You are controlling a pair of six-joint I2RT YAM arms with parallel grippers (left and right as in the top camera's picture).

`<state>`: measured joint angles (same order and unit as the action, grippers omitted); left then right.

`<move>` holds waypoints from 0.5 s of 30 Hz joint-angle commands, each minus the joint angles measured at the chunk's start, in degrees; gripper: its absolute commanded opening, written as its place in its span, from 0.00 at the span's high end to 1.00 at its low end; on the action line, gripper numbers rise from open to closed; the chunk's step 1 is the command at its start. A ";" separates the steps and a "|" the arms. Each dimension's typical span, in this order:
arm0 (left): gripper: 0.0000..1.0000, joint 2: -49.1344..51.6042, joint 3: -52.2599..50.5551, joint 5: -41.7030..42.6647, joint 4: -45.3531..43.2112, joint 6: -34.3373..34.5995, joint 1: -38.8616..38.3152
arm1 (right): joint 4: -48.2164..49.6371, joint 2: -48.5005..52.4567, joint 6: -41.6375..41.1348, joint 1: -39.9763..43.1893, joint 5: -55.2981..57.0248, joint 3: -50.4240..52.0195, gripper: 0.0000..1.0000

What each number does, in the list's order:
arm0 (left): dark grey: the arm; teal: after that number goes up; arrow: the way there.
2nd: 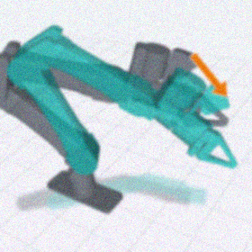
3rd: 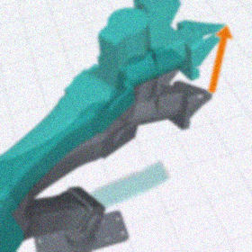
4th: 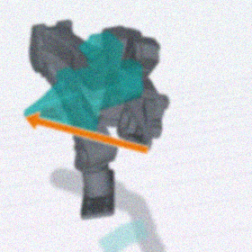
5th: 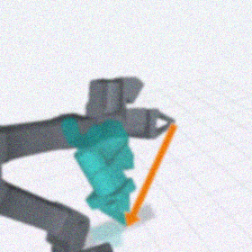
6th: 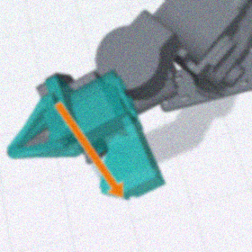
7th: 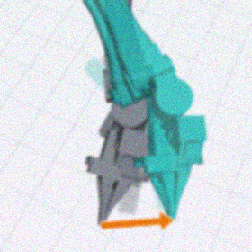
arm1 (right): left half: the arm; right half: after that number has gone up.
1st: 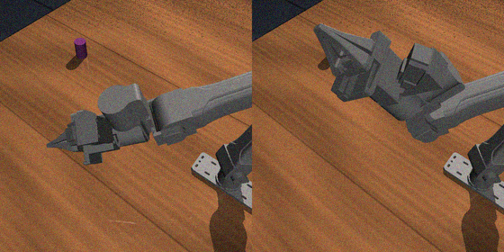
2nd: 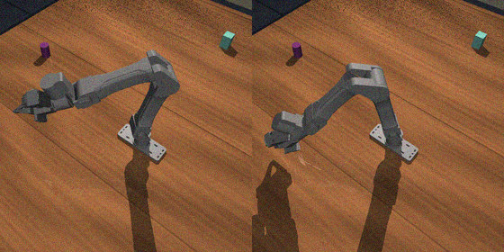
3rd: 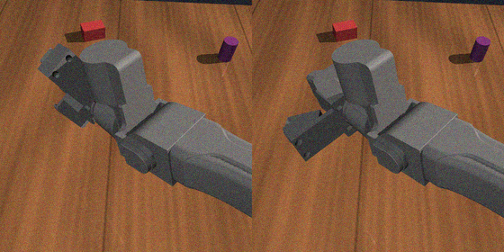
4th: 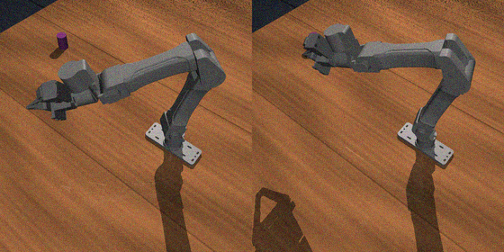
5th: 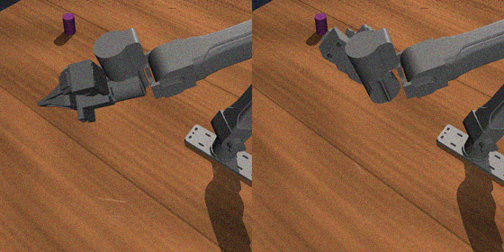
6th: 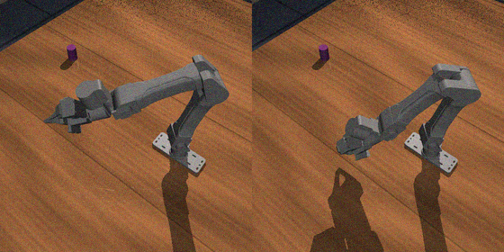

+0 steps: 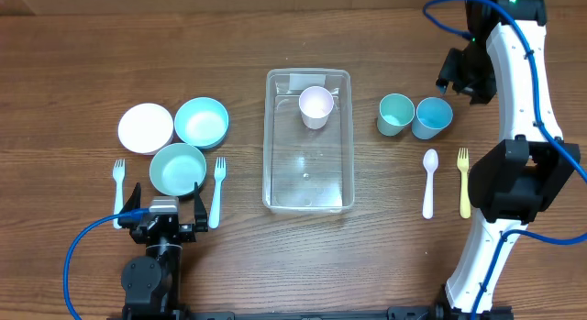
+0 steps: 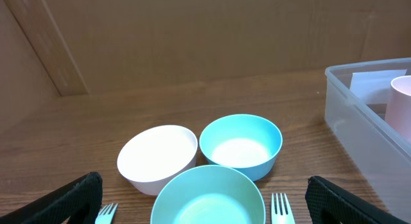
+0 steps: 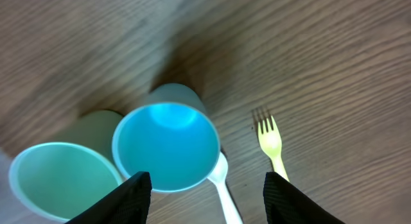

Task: Pack container
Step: 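Release the pink cup and move the right gripper to the light-blue cup, then grasp the light-blue cup rim with the right gripper and lift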

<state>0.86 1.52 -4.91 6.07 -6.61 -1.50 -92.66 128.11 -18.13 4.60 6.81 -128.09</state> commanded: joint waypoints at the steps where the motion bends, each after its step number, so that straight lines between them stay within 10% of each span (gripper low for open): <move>1: 0.00 -0.50 -0.31 0.70 -0.13 -1.07 -0.02 | 1.92 -1.01 1.81 0.31 -0.07 4.26 0.42; 15: 0.00 -0.50 -0.31 0.70 -0.13 -1.07 -0.02 | 9.99 -1.01 8.17 0.85 -3.74 15.56 0.49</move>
<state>0.86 1.52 -4.91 6.07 -6.61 -1.50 -83.50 128.09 -11.49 4.89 3.73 -114.06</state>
